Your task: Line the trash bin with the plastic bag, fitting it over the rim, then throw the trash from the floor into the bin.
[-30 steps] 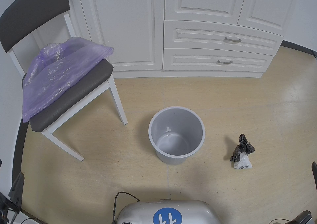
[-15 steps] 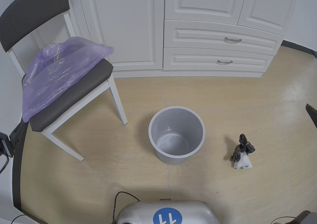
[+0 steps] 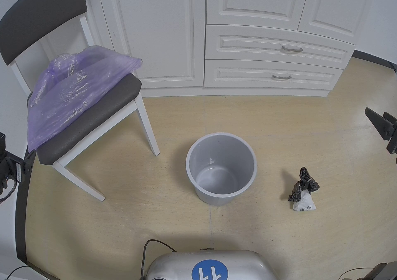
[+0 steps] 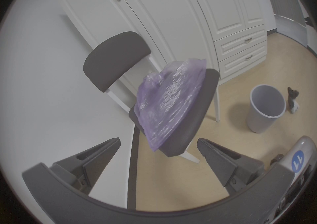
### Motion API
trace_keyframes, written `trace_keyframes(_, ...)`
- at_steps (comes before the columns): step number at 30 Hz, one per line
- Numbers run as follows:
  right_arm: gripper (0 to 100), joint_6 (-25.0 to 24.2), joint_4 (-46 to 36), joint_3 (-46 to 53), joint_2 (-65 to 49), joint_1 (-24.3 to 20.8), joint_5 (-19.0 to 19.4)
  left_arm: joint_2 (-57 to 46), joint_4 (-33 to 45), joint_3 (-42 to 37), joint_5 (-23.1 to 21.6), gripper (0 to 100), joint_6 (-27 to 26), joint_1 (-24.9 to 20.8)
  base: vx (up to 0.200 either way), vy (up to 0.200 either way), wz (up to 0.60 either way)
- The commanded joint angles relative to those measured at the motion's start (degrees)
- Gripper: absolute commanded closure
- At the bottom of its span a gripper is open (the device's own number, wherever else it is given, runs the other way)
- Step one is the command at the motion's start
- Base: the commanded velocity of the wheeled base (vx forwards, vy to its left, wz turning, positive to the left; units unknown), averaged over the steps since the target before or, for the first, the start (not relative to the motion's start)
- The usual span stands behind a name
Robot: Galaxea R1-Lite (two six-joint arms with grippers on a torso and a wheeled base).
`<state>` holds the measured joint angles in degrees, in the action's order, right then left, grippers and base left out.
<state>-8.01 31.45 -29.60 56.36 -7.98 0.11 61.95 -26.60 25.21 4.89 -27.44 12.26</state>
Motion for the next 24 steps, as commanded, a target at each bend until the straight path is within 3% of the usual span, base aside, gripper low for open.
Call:
trace_keyframes(1, 0, -0.8, 3.0, -0.3, 6.0, -0.3, -1.4, 5.9, -2.9, 1.2, 2.7, 0, -0.2, 1.2, 0.0, 0.0, 0.0)
trace_keyframes(6, 0, -1.0, 4.6, -0.1, 7.0, -0.2, -1.5, 7.5, -3.9, 1.2, 1.8, 0, -0.2, 5.8, 0.0, 0.0, 0.0)
trace_keyframes(10, 0, -0.9, 4.5, 0.0, 7.0, -0.2, -1.7, 13.2, -4.5, 0.6, -9.5, 0, 0.0, 12.1, 0.0, 0.0, 0.0)
trace_keyframes(13, 0, -0.9, 4.5, -0.1, 7.2, 0.1, -1.7, 17.7, -5.0, 0.9, -13.1, 0, -0.2, 12.6, 0.0, 0.0, 0.0)
trace_keyframes(18, 0, -0.9, 4.5, -1.1, 7.0, 0.5, -1.7, 25.1, -13.5, 1.2, -12.2, 0, -0.2, 9.8, 0.0, 0.0, 0.0)
trace_keyframes(21, 0, -1.0, 4.5, -1.5, 7.0, 1.0, -1.6, 29.1, -20.6, 1.9, -7.0, 0, -0.3, 7.6, 0.0, 0.0, 0.0)
trace_keyframes(23, 0, -1.0, 4.4, -2.2, 7.2, 3.8, -0.8, 32.4, -24.6, 2.9, -2.9, 0, 0.0, 5.1, 0.0, 0.0, 0.0)
trace_keyframes(24, 0, -1.0, 4.4, -2.2, 7.2, 3.8, -0.8, 32.4, -24.6, 2.9, -2.9, 0, 0.0, 5.1, 0.0, 0.0, 0.0)
